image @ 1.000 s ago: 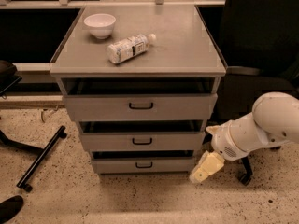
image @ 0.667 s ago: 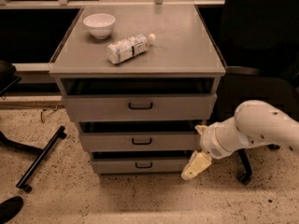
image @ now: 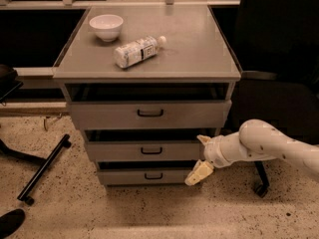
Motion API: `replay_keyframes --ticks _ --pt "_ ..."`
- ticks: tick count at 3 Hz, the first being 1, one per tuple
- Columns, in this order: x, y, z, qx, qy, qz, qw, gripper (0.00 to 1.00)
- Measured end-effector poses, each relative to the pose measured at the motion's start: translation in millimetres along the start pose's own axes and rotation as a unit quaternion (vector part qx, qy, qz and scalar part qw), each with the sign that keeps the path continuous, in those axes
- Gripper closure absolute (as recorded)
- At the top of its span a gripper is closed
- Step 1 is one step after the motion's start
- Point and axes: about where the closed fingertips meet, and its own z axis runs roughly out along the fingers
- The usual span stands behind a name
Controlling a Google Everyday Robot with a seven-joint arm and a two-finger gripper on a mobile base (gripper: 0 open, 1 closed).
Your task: Open middle drawer
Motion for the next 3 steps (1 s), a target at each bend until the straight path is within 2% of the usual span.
replay_keyframes --ticks 1,2,3 --pt "0.0 0.0 0.1 0.0 0.0 0.0 1.0 0.0" --pt "6.5 -8.8 23.5 -0.007 -0.017 -0.001 0.9998 0.0" --pt "20.5 -30.2 75.6 -0.002 -0.037 -0.005 0.9993 0.0"
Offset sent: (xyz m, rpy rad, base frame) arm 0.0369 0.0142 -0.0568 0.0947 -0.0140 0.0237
